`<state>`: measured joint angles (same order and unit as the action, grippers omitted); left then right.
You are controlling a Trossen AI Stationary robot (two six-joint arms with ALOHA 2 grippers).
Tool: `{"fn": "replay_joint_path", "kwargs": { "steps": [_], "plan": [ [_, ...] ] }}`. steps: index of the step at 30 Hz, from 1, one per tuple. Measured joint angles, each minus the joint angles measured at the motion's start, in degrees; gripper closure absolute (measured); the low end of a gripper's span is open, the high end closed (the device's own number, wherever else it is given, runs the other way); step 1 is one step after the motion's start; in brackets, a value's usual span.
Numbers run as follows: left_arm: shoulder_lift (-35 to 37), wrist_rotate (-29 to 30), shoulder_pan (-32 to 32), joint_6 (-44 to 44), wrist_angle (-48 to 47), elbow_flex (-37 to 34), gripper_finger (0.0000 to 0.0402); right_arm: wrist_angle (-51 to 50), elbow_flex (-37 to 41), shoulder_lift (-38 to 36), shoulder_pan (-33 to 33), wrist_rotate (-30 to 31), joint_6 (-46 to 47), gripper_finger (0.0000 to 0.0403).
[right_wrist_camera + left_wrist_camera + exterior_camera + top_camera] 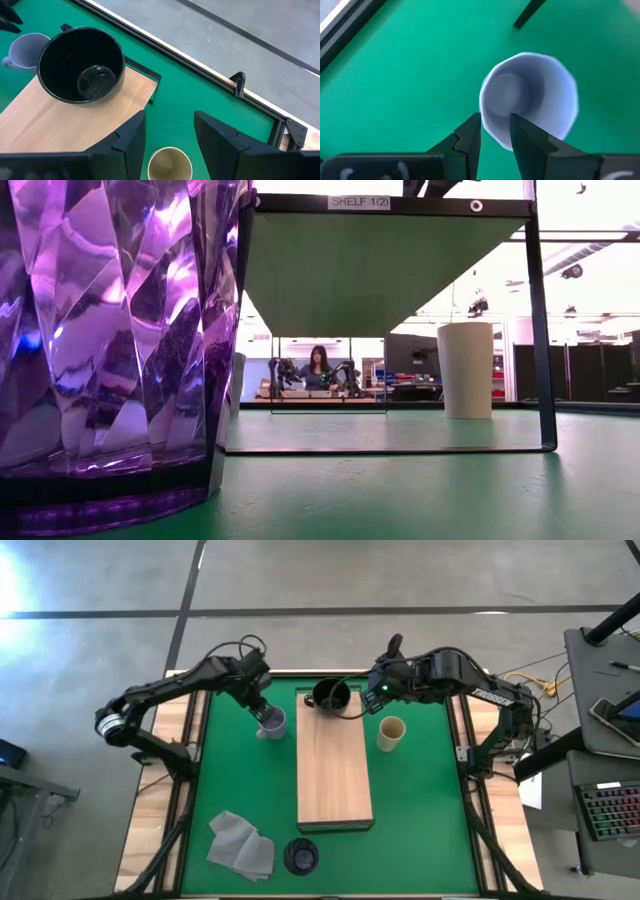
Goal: Stack small to large cups/mugs on shelf
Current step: Put the violet cup on the shelf
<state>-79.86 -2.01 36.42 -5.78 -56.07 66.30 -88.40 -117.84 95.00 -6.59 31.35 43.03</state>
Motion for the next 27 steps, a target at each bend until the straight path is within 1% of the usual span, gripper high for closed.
{"fn": "replay_joint_path", "kwargs": {
  "steps": [13,20,24,27],
  "plan": [
    [-5.55,0.11,0.0,1.75,2.78,0.0,0.0314,-0.05,0.0,0.0,-0.09,0.22,0.0,0.0243],
    [-8.87,0.96,0.0,3.2,2.64,-0.01,0.0316,-0.11,0.0,0.0,-0.09,0.22,0.0,0.0243],
    [-9.81,0.99,0.0,3.29,2.64,-0.02,0.0331,-0.13,0.0,0.0,-0.09,0.22,-0.05,0.0243],
    [-9.89,1.18,0.0,3.56,2.65,-0.02,0.0362,-0.15,0.0,0.0,-0.09,0.22,-0.44,0.0243]
  ]
}}
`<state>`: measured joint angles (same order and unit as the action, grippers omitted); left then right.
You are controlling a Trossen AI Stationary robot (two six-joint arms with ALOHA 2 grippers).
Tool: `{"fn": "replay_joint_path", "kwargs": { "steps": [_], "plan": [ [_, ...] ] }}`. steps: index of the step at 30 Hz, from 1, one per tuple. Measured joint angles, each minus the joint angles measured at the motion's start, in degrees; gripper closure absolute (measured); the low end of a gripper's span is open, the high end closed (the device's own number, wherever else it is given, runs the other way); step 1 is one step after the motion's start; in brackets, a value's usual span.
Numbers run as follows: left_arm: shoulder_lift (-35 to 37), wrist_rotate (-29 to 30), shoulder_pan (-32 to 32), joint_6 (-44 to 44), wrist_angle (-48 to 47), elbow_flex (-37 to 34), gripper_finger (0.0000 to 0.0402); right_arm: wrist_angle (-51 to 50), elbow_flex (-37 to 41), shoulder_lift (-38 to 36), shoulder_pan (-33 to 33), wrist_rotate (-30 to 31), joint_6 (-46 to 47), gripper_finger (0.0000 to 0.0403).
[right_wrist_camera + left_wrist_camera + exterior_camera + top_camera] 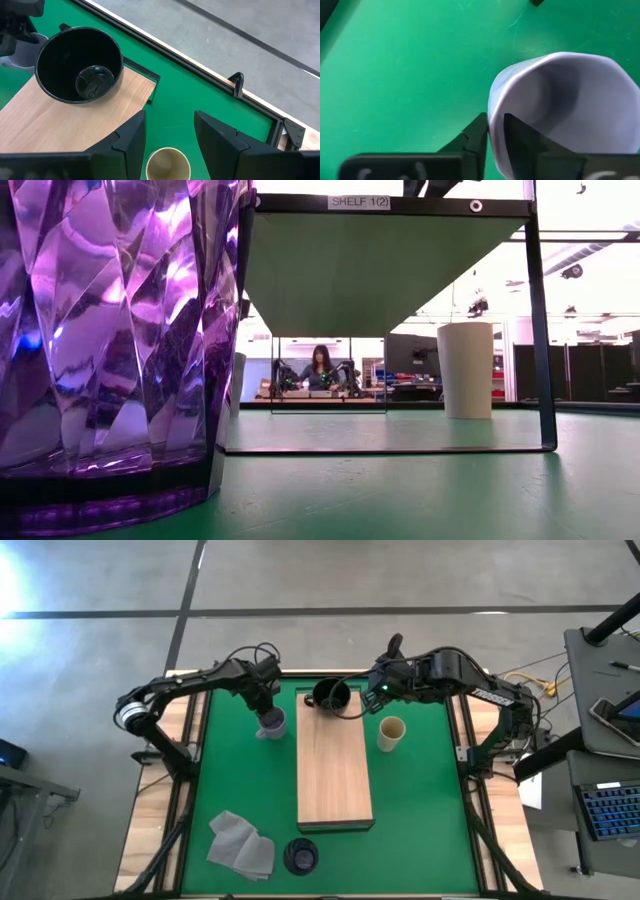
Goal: Stack small to large cups/mugs on shelf
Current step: Put the violet cup on the shelf
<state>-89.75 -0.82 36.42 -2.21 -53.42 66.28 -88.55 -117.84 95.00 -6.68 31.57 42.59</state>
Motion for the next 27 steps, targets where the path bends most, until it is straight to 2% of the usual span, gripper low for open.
{"fn": "replay_joint_path", "kwargs": {
  "steps": [3,9,15,22,27],
  "plan": [
    [0.45,-0.15,0.0,0.2,0.27,0.0,0.0393,0.0,0.0,0.0,0.0,0.0,-0.64,0.0243],
    [2.14,0.18,0.0,1.4,-0.37,0.0,0.0398,0.02,0.0,0.0,-0.22,-0.02,-0.83,0.0243],
    [8.05,-1.02,-0.16,1.34,-10.62,2.52,0.0399,0.0,0.0,0.0,-1.08,-2.52,-1.53,0.0243],
    [16.28,-5.33,-2.48,-1.72,-17.99,11.97,0.04,-0.19,0.0,0.0,-1.92,-3.94,-2.17,0.0243],
    [17.58,-5.32,-5.8,-4.08,-20.48,21.46,0.0401,-1.46,0.42,-0.02,-2.25,-8.69,-2.21,0.0243]
  ]
}}
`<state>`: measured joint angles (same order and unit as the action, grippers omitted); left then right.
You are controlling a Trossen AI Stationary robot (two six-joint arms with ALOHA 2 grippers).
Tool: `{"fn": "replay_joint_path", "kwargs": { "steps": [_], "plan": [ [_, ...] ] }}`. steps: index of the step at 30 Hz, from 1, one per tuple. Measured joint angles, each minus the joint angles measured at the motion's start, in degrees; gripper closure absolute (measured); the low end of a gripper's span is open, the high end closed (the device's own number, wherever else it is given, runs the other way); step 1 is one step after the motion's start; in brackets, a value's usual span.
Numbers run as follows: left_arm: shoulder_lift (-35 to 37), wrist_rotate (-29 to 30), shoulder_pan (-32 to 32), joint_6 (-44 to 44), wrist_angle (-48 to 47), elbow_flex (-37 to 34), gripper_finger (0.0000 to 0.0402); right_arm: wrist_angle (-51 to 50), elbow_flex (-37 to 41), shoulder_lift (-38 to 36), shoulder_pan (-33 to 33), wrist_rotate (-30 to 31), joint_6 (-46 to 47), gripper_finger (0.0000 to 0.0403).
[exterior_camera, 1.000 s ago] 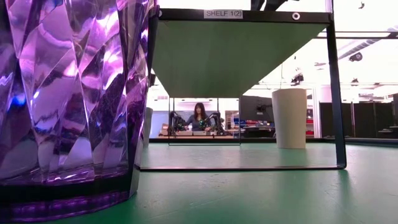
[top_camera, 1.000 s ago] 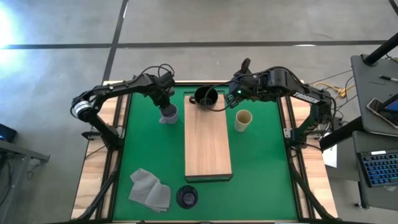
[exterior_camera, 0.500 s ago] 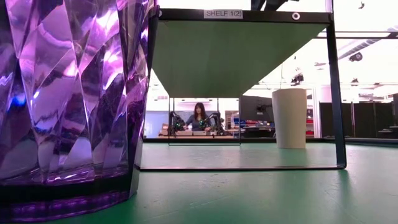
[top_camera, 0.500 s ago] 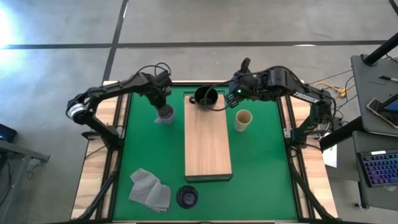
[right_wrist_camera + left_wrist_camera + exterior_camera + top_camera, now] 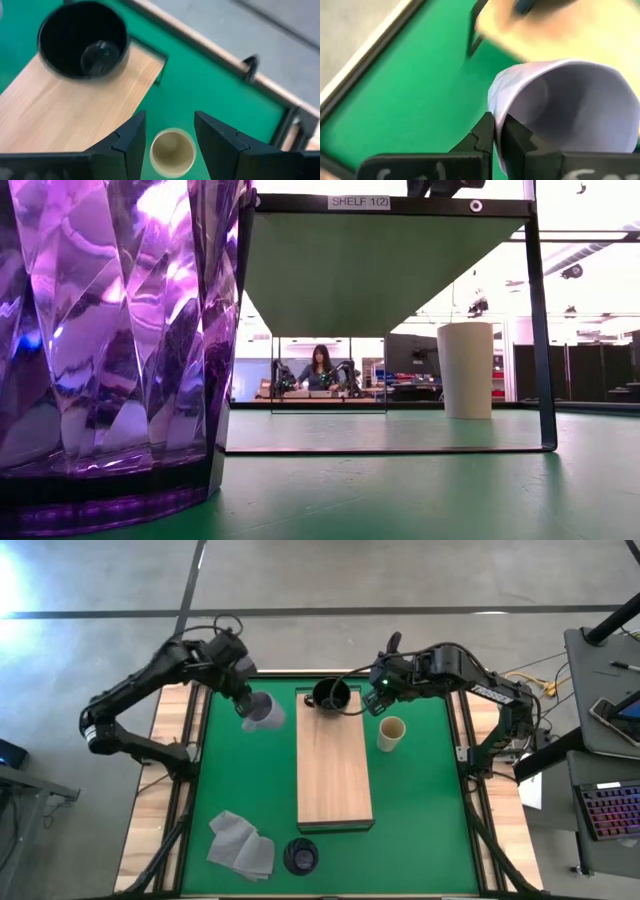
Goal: Stack small to large cups/mugs on shelf
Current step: Put the violet cup on the shelf
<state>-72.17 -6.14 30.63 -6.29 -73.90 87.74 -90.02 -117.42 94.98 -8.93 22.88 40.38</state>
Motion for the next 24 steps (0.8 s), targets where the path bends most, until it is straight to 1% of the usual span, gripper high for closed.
{"fn": "replay_joint_path", "kwargs": {
  "steps": [3,8,13,20,24],
  "plan": [
    [-1.66,-0.43,-3.52,-1.32,0.32,5.24,0.0401,0.04,0.46,0.0,-0.03,-4.34,0.03,0.0245],
    [-7.49,0.09,-9.83,-1.89,1.37,11.14,0.0401,0.01,2.49,0.0,0.18,-6.65,1.92,0.0254],
    [-13.35,0.71,-14.25,-0.82,1.39,14.09,0.0401,-0.01,5.32,-0.13,1.41,-15.24,3.53,0.0266],
    [-19.98,1.81,-16.87,1.05,1.46,18.84,0.0401,0.03,10.02,-0.15,5.83,-15.99,8.94,0.0296],
    [-22.83,2.0,-17.78,2.21,2.77,21.69,0.0401,1.81,12.14,-0.22,8.01,-16.01,12.58,0.0316]
  ]
}}
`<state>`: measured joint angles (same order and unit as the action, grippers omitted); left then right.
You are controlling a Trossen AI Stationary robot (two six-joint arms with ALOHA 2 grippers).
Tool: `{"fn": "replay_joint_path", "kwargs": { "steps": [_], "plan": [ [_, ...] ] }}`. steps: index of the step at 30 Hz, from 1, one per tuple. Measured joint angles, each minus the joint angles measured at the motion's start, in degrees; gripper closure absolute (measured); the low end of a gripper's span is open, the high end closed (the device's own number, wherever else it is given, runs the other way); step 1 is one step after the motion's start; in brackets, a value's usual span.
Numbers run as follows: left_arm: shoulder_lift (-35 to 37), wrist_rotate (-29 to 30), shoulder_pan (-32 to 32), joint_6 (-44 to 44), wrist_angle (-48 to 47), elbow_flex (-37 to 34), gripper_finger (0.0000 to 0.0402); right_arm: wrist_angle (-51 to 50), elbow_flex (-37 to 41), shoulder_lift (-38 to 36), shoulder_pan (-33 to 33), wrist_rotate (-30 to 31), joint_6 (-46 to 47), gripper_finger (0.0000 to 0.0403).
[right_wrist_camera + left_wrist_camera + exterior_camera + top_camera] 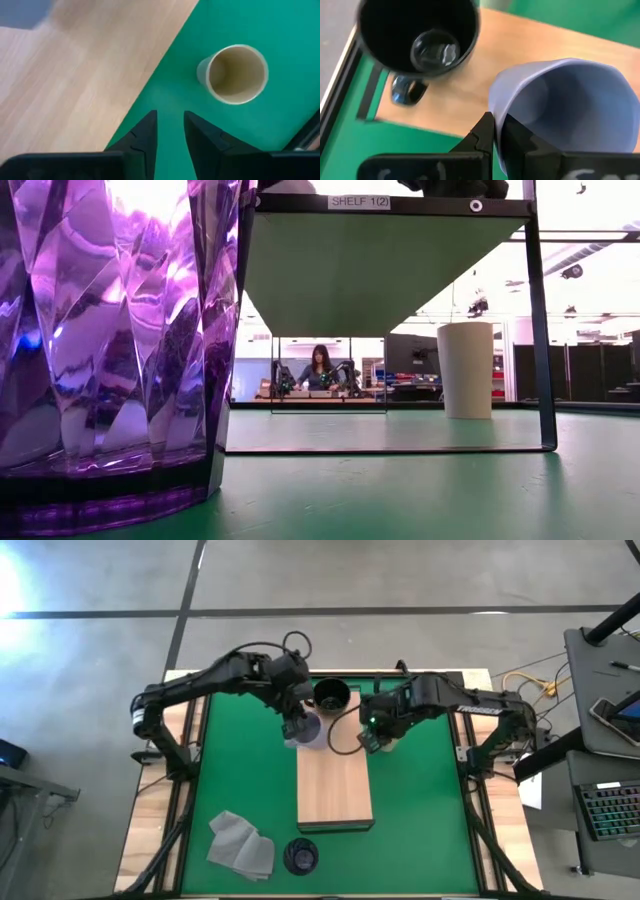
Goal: Stack small to large cups/mugs on shelf
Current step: Put the violet cup on the shelf
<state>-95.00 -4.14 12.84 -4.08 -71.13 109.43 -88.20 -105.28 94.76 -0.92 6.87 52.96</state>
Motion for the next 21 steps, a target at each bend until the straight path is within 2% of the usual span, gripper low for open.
{"fn": "replay_joint_path", "kwargs": {
  "steps": [12,21],
  "plan": [
    [-7.11,0.1,-2.96,2.06,0.62,5.46,0.0402,9.92,0.45,-0.17,2.53,0.7,2.59,0.0349],
    [-7.76,1.68,-2.95,2.8,3.8,6.36,0.0402,11.39,0.39,-0.17,2.52,2.24,2.59,0.0349]
  ]
}}
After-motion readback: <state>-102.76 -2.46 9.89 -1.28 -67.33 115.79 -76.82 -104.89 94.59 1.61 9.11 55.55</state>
